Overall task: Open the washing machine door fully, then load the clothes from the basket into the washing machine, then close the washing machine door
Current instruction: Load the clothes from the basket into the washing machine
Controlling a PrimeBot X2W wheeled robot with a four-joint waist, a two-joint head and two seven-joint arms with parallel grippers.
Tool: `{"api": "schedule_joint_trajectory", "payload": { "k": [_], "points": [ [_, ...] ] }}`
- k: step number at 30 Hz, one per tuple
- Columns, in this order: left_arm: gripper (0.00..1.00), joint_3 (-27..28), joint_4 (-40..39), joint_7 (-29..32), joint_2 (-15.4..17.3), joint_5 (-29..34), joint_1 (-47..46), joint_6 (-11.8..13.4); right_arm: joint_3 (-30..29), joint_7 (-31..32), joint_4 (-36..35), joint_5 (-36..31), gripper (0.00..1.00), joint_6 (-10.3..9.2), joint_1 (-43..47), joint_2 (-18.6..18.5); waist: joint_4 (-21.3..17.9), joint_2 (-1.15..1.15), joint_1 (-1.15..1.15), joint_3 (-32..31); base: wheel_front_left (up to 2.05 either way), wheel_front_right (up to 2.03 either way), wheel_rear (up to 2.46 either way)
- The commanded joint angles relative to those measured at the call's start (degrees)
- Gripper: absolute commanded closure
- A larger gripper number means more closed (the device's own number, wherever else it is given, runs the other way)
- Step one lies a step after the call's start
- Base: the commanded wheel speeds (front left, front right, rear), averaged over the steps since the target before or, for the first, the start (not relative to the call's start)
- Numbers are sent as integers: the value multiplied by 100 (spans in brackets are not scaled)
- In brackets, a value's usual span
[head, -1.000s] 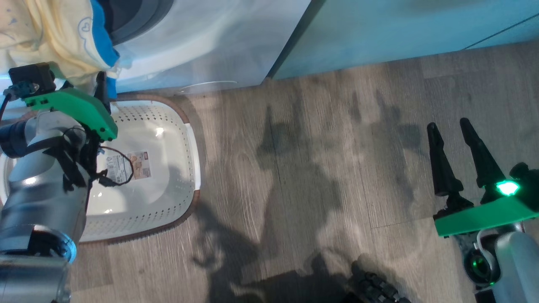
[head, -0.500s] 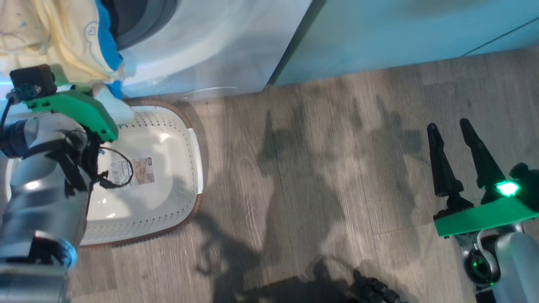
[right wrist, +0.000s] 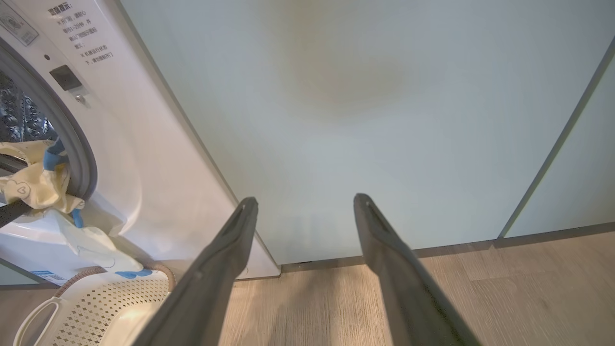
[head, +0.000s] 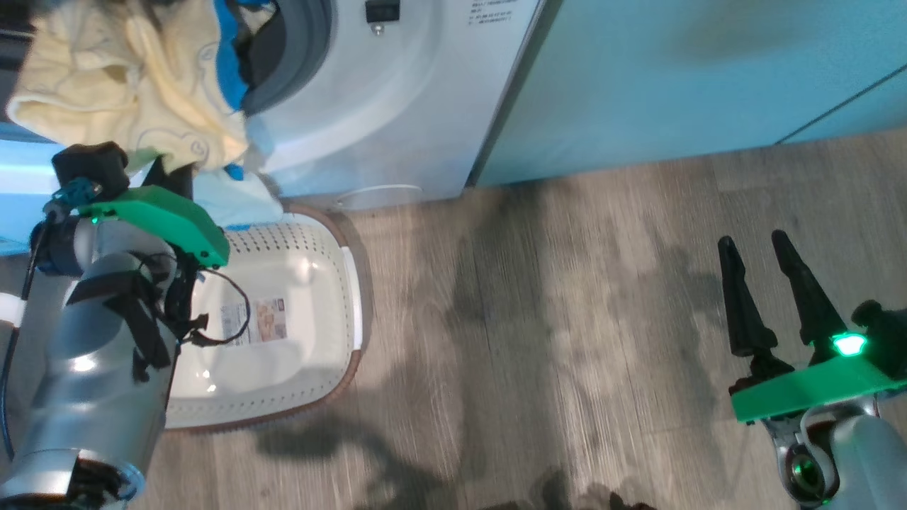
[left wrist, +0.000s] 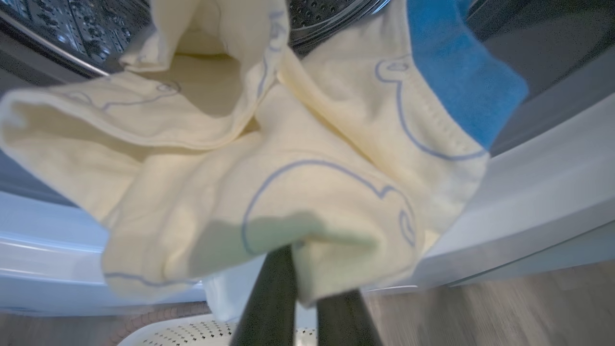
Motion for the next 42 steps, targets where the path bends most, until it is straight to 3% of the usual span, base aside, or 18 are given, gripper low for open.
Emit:
{"api": "schedule_joint_trajectory", "payload": {
  "k": [1, 5, 12, 19, 28, 34, 42],
  "points": [
    [100, 109, -297, -62, 209, -38, -15, -5, 65, -38, -130, -1, 0, 1, 91, -90, 41, 0, 1, -134, 0, 0, 0],
    [100, -35, -545, -62, 338, -167, 40, -6, 77, -38, -133, -6, 0, 1, 164, -92, 49, 0, 1, -293, 0, 0, 0],
    [100, -271, -646, 61, 844, -373, -396, -7, 147, -38, -154, 7, 0, 1, 194, -72, -28, 0, 1, -315, 0, 0, 0],
    [100, -340, -778, 562, 1306, -704, -1406, -7, 213, -38, -191, 51, 0, 1, 77, -38, -188, 0, 1, 50, 0, 0, 0],
    [100, -369, -423, 1049, 1657, -822, -2634, -7, 301, -38, -219, 113, 0, 1, -238, 52, -385, 0, 1, 714, 0, 0, 0],
    [100, -433, -32, 979, 1826, -654, -3516, 87, 385, -38, -223, 156, 0, 1, -467, 116, -488, 0, 1, 1114, 0, 0, 0],
    [100, -404, 414, 349, 1869, -546, -4346, 215, 496, -38, -206, 200, 0, 1, -670, 165, -601, 0, 1, 1388, 0, 0, 0]
  ]
}}
